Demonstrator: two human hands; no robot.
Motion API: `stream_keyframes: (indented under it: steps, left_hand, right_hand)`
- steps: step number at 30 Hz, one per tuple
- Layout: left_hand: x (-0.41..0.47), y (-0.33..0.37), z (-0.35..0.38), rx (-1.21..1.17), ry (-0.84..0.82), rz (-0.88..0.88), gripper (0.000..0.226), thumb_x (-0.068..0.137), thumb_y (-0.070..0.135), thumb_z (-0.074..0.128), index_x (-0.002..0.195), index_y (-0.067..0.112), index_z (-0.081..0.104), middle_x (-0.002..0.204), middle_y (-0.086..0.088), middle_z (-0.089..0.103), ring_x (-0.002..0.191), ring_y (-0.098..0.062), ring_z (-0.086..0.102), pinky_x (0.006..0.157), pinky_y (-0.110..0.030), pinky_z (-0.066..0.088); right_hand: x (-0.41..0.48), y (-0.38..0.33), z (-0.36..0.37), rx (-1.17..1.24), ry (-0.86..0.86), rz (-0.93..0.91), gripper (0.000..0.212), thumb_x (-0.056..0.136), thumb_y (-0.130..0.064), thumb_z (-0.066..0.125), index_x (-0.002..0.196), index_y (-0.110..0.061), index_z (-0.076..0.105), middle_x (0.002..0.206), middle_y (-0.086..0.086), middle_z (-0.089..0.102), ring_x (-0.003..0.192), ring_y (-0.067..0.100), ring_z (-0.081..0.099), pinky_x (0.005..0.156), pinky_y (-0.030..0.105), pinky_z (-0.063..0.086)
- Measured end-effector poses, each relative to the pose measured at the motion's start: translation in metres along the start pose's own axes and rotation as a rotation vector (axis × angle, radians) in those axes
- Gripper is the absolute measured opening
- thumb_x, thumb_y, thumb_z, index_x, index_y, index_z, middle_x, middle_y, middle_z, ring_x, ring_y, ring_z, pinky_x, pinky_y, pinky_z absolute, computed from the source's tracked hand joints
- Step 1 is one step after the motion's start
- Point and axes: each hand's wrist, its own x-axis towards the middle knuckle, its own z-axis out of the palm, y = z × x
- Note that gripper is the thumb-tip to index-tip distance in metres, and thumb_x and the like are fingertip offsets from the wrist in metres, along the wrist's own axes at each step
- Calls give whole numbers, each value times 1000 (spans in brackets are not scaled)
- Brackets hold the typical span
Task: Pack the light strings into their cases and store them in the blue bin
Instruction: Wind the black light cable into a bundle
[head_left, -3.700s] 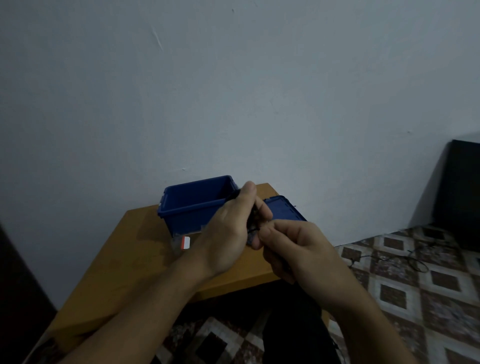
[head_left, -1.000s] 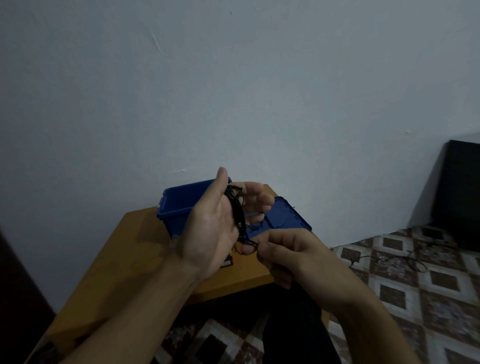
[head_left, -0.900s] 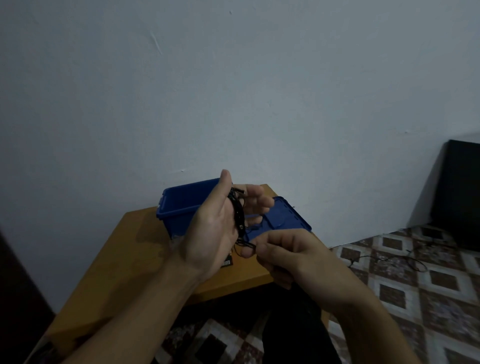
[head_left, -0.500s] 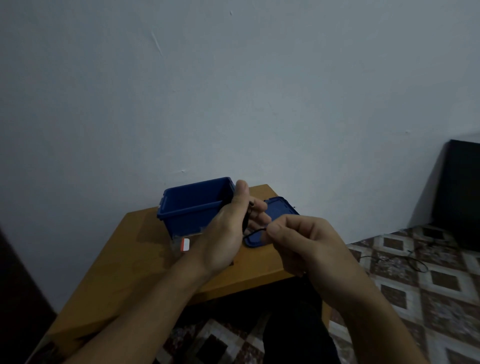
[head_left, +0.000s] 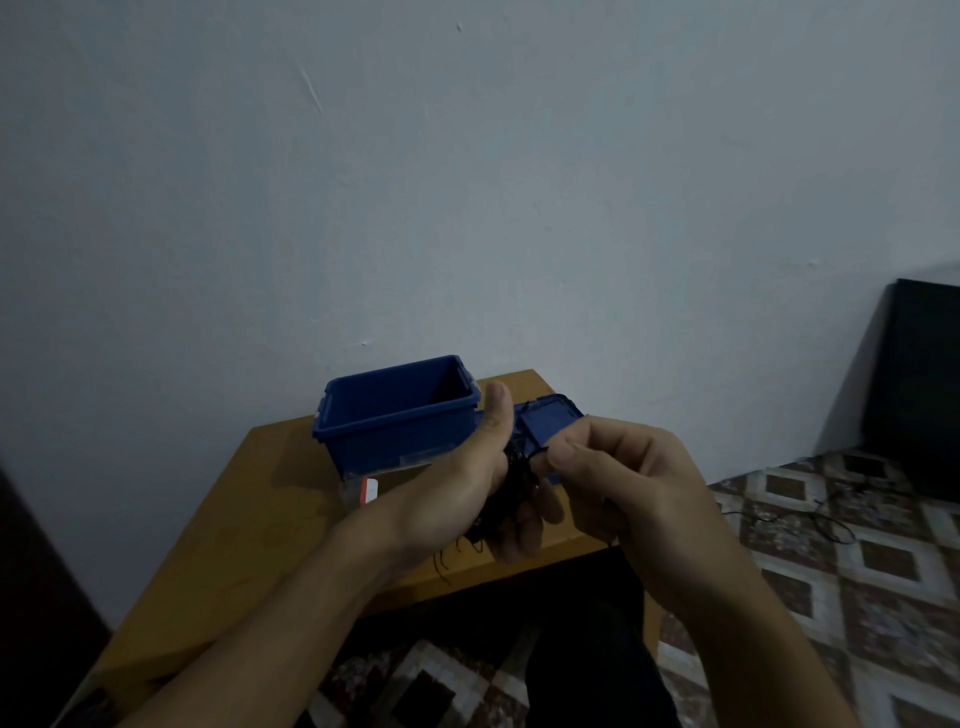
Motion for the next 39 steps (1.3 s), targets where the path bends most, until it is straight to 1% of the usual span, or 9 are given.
stream_keyframes:
  steps: [4, 6, 9, 11, 13, 16, 24, 32, 39]
  left_hand:
    - [10, -2, -3, -71, -24, -54, 110, 50, 84, 8, 88, -4, 62, 66, -18, 58, 59, -28, 54, 55, -31, 50]
    - [11, -10, -9, -113, 2, -11, 109, 55, 94, 12, 74, 4, 70, 59, -13, 63, 49, -19, 58, 49, -23, 51]
    - [-5, -13, -11, -2, -74, 58, 117, 59, 102, 21, 95, 3, 73, 62, -19, 55, 40, -14, 47, 45, -26, 43]
    - [-18, -11, -11, 41, -81, 92, 117, 69, 98, 17, 96, -4, 69, 61, -21, 49, 39, -16, 39, 44, -24, 38]
    - [-22, -8, -7, 76, -91, 110, 118, 74, 95, 12, 85, -10, 64, 56, -21, 40, 41, -20, 32, 45, -26, 33]
    - [-27, -2, -2, 41, -132, 117, 93, 83, 84, 2, 49, 10, 48, 43, -3, 29, 43, -21, 22, 49, -33, 23]
    - [-29, 0, -4, -108, -258, 164, 79, 90, 78, 15, 52, 13, 39, 45, 0, 23, 44, -21, 14, 47, -34, 20]
    - [-28, -2, -9, -349, -403, 243, 73, 97, 69, 16, 56, 13, 39, 46, 0, 25, 42, -19, 17, 45, -35, 20]
    - [-27, -1, -11, -562, -449, 327, 69, 99, 65, 21, 61, 12, 43, 49, -3, 26, 44, -18, 22, 48, -33, 27]
  right_hand:
    - [2, 7, -5, -134, 82, -8, 20, 87, -27, 65, 75, -12, 71, 49, -7, 42, 43, 11, 28, 44, 26, 22]
    - [3, 10, -7, -102, 83, -5, 19, 86, -27, 65, 75, -12, 71, 49, -7, 40, 43, 12, 26, 44, 26, 21]
    - [2, 9, -9, -16, 15, -23, 21, 83, -28, 71, 76, -9, 70, 51, -4, 38, 44, 13, 24, 45, 27, 19]
    - [2, 9, -10, 10, -22, -32, 23, 80, -31, 71, 76, -8, 70, 52, -2, 38, 45, 14, 24, 45, 26, 21]
    - [2, 9, -11, 13, -18, -36, 24, 80, -31, 71, 76, -7, 70, 53, -1, 37, 45, 14, 23, 45, 27, 20]
    - [4, 11, -10, -76, 81, -10, 20, 83, -28, 70, 73, -11, 70, 52, -2, 36, 45, 14, 24, 45, 29, 18]
    - [6, 14, -12, -40, 107, 13, 17, 85, -24, 67, 75, -9, 70, 53, -1, 36, 44, 14, 23, 44, 25, 20]
    - [6, 20, -8, -158, 80, 48, 20, 95, -25, 61, 85, -9, 68, 58, 0, 47, 50, 16, 31, 48, 32, 23]
    - [7, 26, -10, -272, 16, 90, 20, 93, -32, 60, 85, -18, 71, 65, -1, 62, 59, 17, 52, 55, 31, 43]
